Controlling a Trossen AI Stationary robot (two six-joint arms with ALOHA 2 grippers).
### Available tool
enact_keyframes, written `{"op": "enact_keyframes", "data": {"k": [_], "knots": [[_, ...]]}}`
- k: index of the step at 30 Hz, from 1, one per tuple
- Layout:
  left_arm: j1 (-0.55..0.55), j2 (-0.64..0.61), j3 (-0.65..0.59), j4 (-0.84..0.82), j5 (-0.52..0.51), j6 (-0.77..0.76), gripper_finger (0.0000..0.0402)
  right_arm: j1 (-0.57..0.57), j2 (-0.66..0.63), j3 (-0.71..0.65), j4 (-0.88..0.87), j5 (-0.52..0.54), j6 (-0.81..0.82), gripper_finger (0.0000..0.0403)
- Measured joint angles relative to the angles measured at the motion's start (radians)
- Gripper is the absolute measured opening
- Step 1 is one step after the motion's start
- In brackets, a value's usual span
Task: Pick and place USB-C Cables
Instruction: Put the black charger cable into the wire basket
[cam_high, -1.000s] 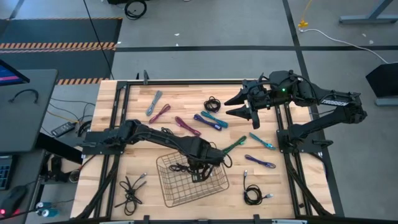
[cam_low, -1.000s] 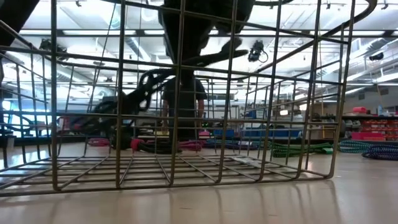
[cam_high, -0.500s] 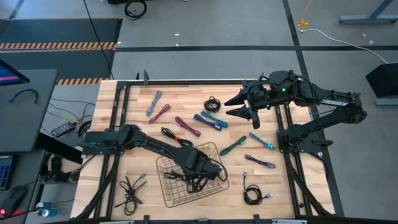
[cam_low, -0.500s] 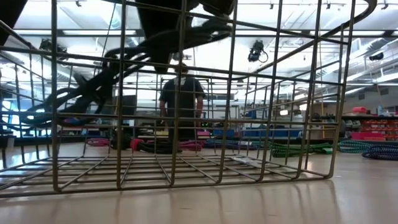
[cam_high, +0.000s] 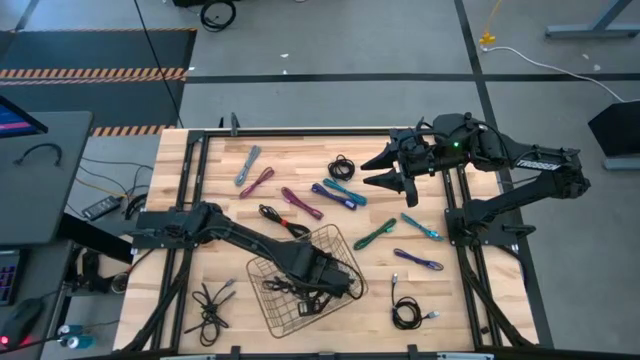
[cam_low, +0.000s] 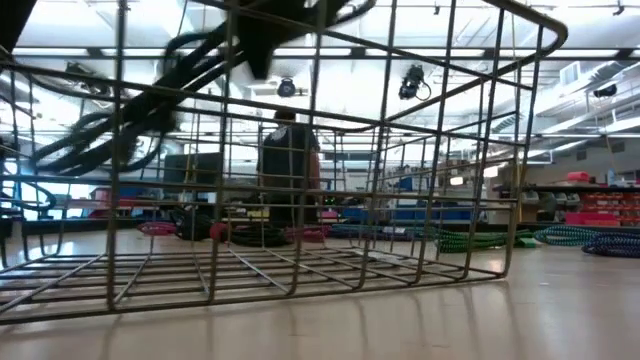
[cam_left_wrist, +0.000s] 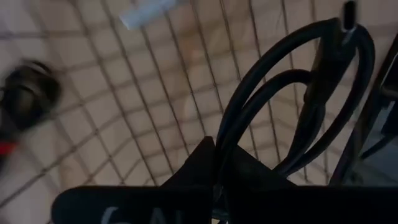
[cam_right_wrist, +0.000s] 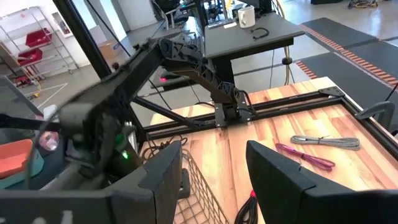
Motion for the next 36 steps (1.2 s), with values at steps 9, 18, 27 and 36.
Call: {"op": "enact_keyframes", "data": {"k": [9, 18, 27, 36], "knots": [[-0.003, -0.001, 0.146, -0.046, -0.073, -0.023, 0.0014, -0.005, 0.000, 0.000, 0.000, 0.000, 0.051, 0.0185], [-0.050, 0.000, 0.146, -0.049, -0.062, -0.076, 0.0014, -0.030, 0.000, 0.000, 0.001, 0.000, 0.078, 0.0185], [-0.068, 0.000, 0.100, 0.033, -0.064, -0.077, 0.0014, -0.033, 0.000, 0.000, 0.001, 0.000, 0.094, 0.0185], [-0.067, 0.000, 0.036, 0.117, -0.053, -0.081, 0.0014, -0.033, 0.000, 0.000, 0.000, 0.000, 0.108, 0.0185]]}}
